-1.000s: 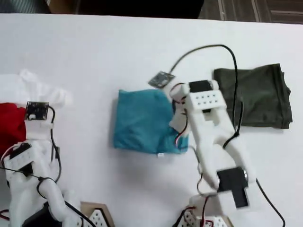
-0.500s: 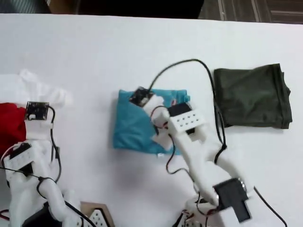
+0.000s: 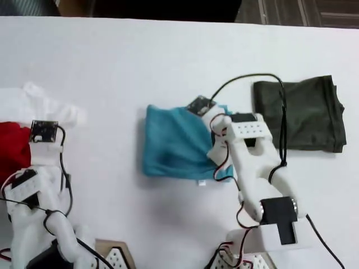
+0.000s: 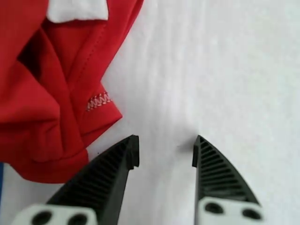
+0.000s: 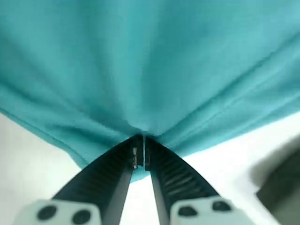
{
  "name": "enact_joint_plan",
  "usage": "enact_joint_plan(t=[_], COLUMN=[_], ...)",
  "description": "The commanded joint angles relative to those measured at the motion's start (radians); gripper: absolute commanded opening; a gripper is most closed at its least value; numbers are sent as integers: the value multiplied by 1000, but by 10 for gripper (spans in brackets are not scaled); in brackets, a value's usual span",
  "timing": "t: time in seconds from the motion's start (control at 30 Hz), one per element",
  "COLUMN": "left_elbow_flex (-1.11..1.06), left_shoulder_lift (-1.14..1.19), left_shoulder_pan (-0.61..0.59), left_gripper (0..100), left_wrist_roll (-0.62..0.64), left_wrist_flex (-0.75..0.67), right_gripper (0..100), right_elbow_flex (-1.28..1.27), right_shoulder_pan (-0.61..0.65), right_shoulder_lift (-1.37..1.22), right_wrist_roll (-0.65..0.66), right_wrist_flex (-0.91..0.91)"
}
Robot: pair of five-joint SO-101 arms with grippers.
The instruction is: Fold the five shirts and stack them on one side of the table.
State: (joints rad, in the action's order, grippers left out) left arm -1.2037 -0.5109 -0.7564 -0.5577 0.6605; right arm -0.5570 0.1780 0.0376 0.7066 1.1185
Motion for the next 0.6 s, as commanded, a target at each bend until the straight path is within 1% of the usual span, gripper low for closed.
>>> enact_joint_plan(t=[0.0,0.17,0.3,0.4,0.47,0.57], left_elbow_flex=[-2,-2,-2,-2,-2,-2], left_shoulder_lift=[-14,-14,-14,-14,-14,-14], left_shoulder_pan=[0,0,0,0,0,0], left_gripper=[203,203,203,203,203,203], left_wrist_roll=[8,8,6,5,5,5], left_wrist_flex=[-25,-25,-25,-25,-25,-25], right_gripper=[23,23,26,27,27,24], right_elbow_flex=[78,146,190,278,351,476], right_shoulder_pan=[30,70,59,53,84,171], right_shoulder_lift=[101,99,-22,-148,-229,-323], right_wrist_roll=[-3,-97,-126,-140,-173,-187], right_wrist_flex=[8,-21,-99,-99,-70,-12])
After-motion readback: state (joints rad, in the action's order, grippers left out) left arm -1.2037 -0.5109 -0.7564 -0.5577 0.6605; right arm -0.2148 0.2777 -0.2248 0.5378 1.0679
